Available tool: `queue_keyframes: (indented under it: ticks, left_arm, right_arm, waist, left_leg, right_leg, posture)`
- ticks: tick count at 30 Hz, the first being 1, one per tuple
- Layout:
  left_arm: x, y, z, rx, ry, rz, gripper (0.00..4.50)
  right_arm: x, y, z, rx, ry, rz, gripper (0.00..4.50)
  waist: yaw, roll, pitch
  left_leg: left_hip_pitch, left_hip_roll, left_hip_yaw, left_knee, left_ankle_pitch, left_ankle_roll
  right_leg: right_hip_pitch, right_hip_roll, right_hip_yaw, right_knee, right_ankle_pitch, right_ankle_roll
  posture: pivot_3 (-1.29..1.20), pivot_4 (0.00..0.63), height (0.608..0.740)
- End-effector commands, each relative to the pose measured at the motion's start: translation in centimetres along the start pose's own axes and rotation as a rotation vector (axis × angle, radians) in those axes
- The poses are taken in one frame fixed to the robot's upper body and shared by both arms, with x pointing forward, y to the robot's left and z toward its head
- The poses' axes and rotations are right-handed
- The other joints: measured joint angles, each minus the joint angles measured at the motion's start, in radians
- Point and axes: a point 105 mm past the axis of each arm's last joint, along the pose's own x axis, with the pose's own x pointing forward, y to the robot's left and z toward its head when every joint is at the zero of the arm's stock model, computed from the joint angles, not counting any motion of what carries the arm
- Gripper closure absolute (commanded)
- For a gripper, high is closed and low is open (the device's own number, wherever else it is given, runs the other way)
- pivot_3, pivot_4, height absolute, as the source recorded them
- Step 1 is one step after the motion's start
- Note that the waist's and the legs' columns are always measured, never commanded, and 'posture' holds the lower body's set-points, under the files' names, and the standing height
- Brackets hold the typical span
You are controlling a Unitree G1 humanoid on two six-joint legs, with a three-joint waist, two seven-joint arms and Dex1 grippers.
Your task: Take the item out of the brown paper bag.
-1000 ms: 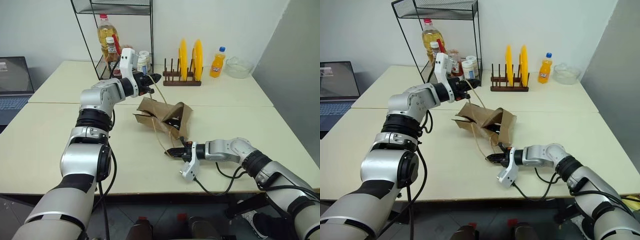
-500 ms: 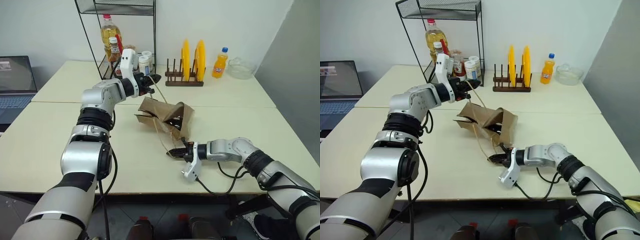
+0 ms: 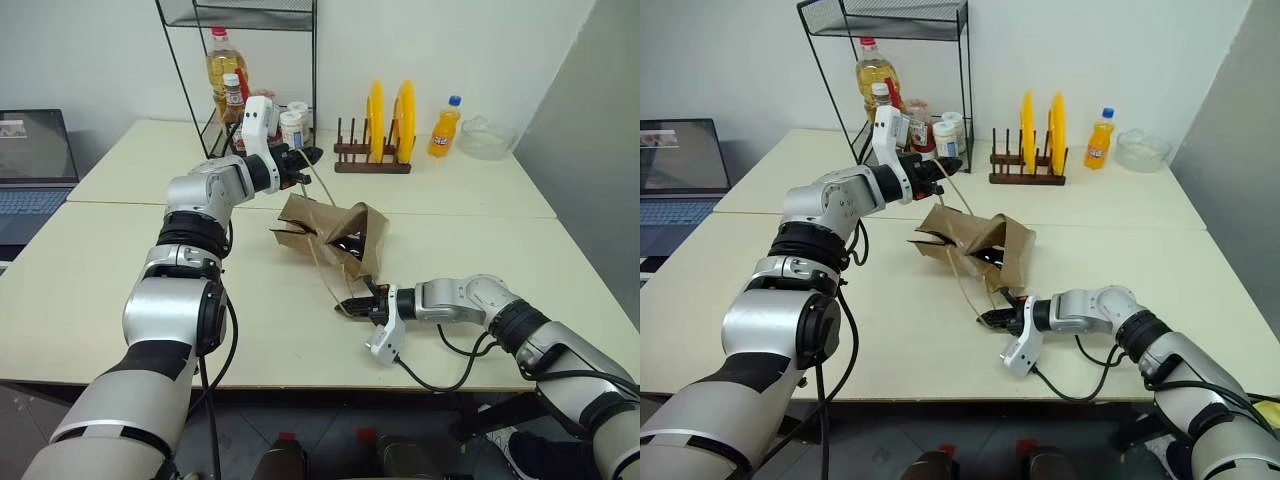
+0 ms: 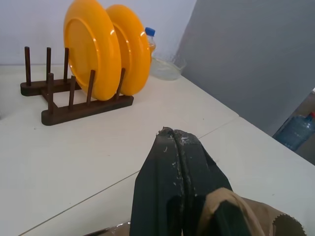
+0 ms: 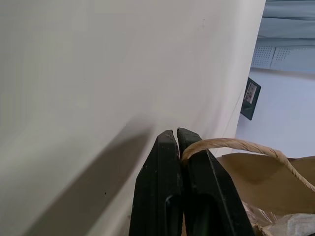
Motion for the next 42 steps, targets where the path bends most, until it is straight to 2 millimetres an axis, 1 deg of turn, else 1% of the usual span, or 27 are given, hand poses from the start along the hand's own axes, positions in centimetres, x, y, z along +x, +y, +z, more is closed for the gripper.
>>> queue_keyframes:
  ticks: [1, 5, 24, 28, 32, 39, 42]
  left_arm:
    - [-1.2, -1.5, 8.0, 0.127, -0.239, -0.017, 4.50]
    - [-1.2, -1.6, 8.0, 0.127, -0.239, -0.021, 4.50]
    - [-1.0, -1.9, 8.4, 0.125, -0.248, -0.025, 4.50]
    - [-1.0, -1.8, 8.4, 0.123, -0.251, -0.024, 4.50]
    - [-1.1, -1.7, 8.5, 0.121, -0.256, -0.019, 4.50]
    - [-1.0, -1.7, 8.7, 0.120, -0.265, -0.019, 4.50]
    - [-0.9, -1.8, 8.8, 0.120, -0.271, -0.016, 4.50]
  right_arm:
    - [-4.7, 16.8, 6.0, 0.125, -0.115, 0.698, 4.48]
    - [-4.7, 16.8, 6.1, 0.128, -0.119, 0.700, 4.48]
    - [-5.1, 16.9, 6.2, 0.136, -0.124, 0.713, 4.48]
    - [-5.2, 17.0, 6.3, 0.136, -0.126, 0.719, 4.48]
    - [-5.2, 17.1, 6.4, 0.136, -0.130, 0.726, 4.48]
    - [-5.6, 17.4, 6.5, 0.131, -0.137, 0.753, 4.48]
    - [-5.8, 17.6, 6.5, 0.132, -0.138, 0.766, 4.48]
  waist:
    - [0.001, 0.000, 0.000]
    - [0.001, 0.000, 0.000]
    - [0.002, -0.002, -0.001]
    - [0.002, -0.002, -0.001]
    - [0.002, -0.004, -0.002]
    - [0.004, -0.006, -0.004]
    - [0.017, -0.010, -0.008]
  left_leg:
    - [0.000, 0.000, -0.001, 0.000, 0.000, 0.000]
    - [-0.001, -0.001, -0.003, 0.000, 0.000, 0.000]
    - [-0.002, -0.006, -0.007, -0.001, -0.001, -0.001]
    - [-0.002, -0.013, -0.008, -0.002, -0.001, -0.001]
    - [-0.003, -0.015, -0.009, -0.002, 0.000, 0.000]
    - [-0.005, -0.016, -0.012, -0.002, 0.000, 0.001]
    - [-0.007, -0.017, -0.015, -0.002, 0.000, 0.000]
  right_leg:
    - [0.000, 0.000, 0.000, 0.000, 0.000, 0.000]
    - [0.001, -0.004, 0.000, 0.000, -0.001, 0.000]
    - [0.001, -0.006, -0.001, 0.000, -0.003, 0.001]
    - [0.001, -0.011, -0.001, 0.000, -0.003, 0.002]
    - [0.001, -0.014, 0.000, 0.000, -0.005, 0.005]
    - [0.001, -0.014, 0.000, -0.001, -0.005, 0.005]
    - [0.001, -0.015, -0.002, -0.002, -0.006, 0.006]
  posture:
    - [0.00, 0.150, 0.740]
    - [0.00, 0.150, 0.740]
    - [0.00, 0.150, 0.740]
    - [0.00, 0.150, 0.740]
    - [0.00, 0.150, 0.740]
    - [0.00, 0.150, 0.740]
    - [0.00, 0.150, 0.740]
